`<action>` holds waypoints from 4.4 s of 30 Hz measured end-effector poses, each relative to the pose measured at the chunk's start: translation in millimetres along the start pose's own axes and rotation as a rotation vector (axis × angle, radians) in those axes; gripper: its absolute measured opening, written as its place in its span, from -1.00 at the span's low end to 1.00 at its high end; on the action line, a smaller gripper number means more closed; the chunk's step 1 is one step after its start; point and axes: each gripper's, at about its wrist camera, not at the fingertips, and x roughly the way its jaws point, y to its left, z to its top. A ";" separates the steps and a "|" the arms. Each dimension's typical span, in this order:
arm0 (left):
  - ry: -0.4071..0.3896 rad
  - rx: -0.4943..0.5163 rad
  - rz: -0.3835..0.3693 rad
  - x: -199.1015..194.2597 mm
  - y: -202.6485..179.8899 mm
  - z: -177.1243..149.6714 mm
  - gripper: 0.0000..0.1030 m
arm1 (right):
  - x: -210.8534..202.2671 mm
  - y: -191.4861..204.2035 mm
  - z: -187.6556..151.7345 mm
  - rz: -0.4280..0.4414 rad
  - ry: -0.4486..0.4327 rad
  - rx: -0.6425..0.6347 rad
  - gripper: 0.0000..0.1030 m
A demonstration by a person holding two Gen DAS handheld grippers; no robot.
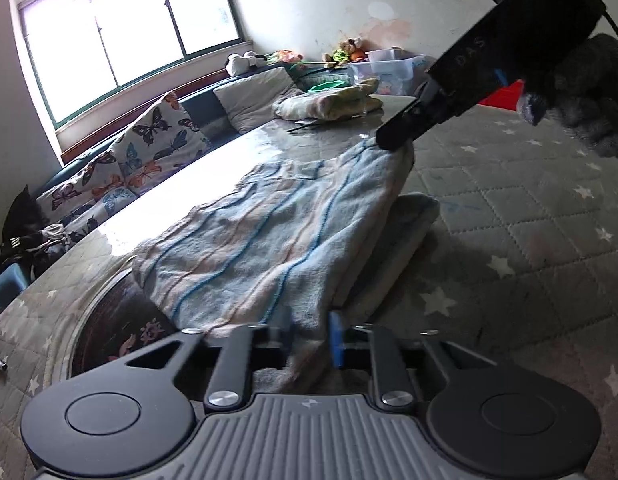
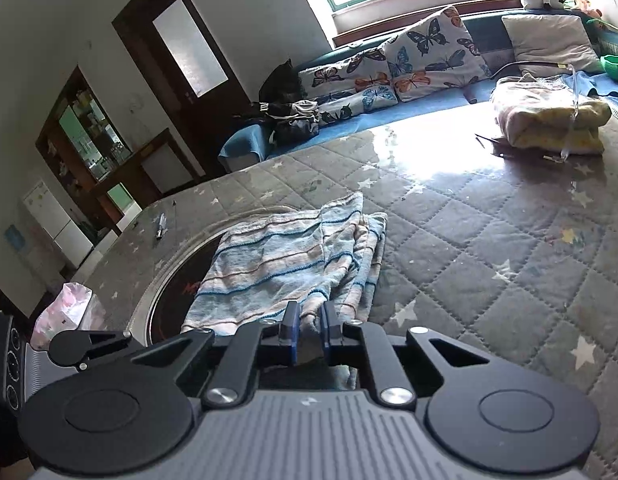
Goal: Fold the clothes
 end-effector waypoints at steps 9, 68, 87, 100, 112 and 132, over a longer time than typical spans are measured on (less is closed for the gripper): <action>-0.043 -0.053 0.081 -25.8 15.4 -1.1 -0.86 | -0.8 3.4 -5.8 0.023 0.007 0.027 -0.83; -0.033 -0.151 -0.156 17.1 11.0 30.4 -0.42 | 48.0 9.7 19.4 0.004 0.088 -0.161 -0.74; 0.025 -0.283 -0.054 -16.7 32.2 -17.5 -0.33 | 15.8 29.4 -35.4 -0.146 0.023 -0.289 -0.59; 0.035 -0.287 0.049 -26.4 33.7 -36.0 -0.24 | 13.0 50.9 -36.1 -0.142 -0.028 -0.321 -0.43; 0.031 -0.327 0.109 -29.8 33.3 -41.9 -0.37 | 11.0 71.6 -39.1 -0.174 -0.070 -0.411 -0.43; 0.043 -0.383 0.124 -38.6 35.9 -47.7 -0.55 | 18.1 57.9 -52.8 -0.190 -0.032 -0.369 -0.40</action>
